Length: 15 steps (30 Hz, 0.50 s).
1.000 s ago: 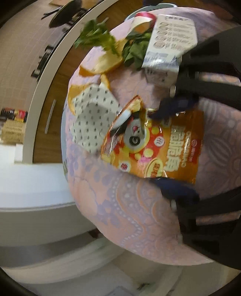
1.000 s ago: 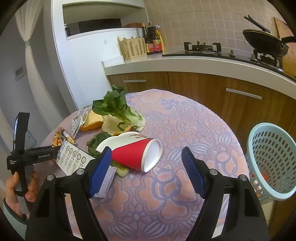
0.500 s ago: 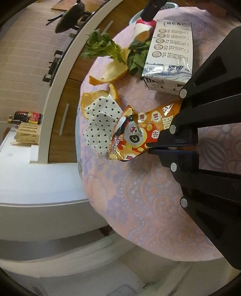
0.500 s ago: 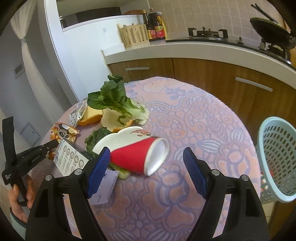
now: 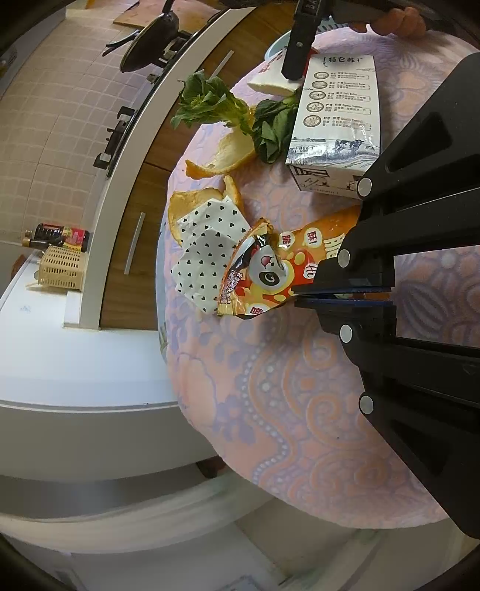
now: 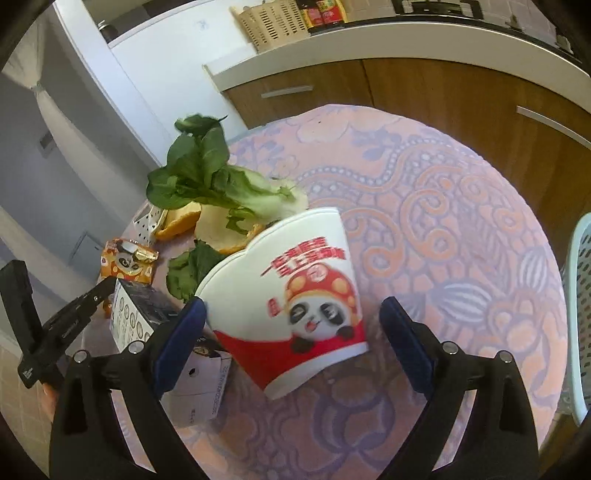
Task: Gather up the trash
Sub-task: 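Grasp the panda snack bag with the left tool while the right tool grasps the red-white paper cup, then carry both items over the wastebasket and open both tools to drop them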
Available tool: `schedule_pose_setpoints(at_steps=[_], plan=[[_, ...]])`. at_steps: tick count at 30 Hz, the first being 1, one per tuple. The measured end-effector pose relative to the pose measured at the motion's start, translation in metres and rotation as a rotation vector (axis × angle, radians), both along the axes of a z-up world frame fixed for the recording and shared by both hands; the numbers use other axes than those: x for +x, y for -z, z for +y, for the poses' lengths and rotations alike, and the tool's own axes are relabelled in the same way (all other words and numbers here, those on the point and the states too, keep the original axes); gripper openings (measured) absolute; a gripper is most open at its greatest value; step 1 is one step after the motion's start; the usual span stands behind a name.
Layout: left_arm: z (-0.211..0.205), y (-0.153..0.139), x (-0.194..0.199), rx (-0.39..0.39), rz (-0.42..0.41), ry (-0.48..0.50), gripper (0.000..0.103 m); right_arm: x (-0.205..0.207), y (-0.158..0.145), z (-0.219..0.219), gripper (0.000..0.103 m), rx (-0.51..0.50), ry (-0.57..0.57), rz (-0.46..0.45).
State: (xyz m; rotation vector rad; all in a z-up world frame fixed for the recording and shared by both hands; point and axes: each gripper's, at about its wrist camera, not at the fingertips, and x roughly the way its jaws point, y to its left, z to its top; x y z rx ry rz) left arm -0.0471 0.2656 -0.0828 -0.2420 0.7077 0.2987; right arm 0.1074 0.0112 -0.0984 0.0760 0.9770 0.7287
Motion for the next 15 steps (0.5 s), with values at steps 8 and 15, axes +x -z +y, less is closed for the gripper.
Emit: schedule_pose_setpoints(at_steps=[8,15], plan=[[0.009,-0.01,-0.016,-0.087,-0.079,-0.017,0.0,-0.037,-0.02,-0.005,0.055,0.01,-0.019,-0.15],[-0.011,-0.049,-0.043,-0.106,-0.193,0.018,0.0,-0.064,-0.046,-0.042,0.053,0.092,0.04,-0.242]])
